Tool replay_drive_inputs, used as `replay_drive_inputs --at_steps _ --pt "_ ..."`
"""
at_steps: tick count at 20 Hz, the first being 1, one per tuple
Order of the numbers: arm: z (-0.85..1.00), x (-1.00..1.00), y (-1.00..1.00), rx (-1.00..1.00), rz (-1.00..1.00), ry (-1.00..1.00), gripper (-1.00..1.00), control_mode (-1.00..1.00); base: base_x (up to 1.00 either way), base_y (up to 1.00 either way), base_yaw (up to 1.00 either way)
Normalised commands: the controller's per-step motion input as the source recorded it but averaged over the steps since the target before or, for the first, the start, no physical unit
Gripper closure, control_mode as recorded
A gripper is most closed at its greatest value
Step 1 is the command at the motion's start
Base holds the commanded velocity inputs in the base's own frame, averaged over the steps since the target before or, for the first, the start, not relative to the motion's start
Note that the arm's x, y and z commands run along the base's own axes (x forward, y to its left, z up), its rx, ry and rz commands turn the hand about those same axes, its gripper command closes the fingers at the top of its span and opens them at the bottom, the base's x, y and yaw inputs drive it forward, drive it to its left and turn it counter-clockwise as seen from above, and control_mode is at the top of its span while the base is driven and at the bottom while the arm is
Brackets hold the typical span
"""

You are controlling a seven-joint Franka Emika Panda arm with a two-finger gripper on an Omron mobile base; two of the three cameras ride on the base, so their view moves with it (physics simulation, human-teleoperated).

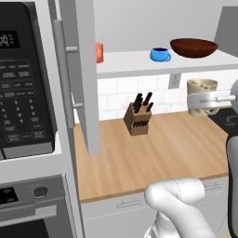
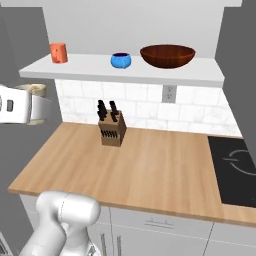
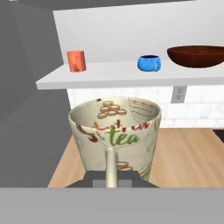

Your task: Gather all objects into one cabinet and sort the glasses and bowls to opposite sides.

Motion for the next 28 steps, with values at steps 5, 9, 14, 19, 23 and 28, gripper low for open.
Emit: replay_drive_inputs --at_steps 5,9,14,19,23,28 --pt "0.0 0.0 0.0 0.0 0.0 0.0 1.0 1.0 0.35 0.18 0.0" --pt "0.0 0.46 0.14 0.0 0.0 0.0 1.0 -1.0 0.13 0.05 0.0" --pt "0.0 0.69 0.08 0.02 0.04 0.0 1.0 -1.0 0.0 0.0 0.0" --pt "0.04 0.33 0.0 0.03 0.24 0.0 1.0 -1.0 0.0 0.0 0.0" --pt "0.25 0.16 0.27 0.0 0.18 -0.03 1.0 -1.0 0.0 0.0 0.0" --pt "0.29 0.22 0.39 0.0 0.09 -0.02 1.0 -1.0 0.0 0.0 0.0"
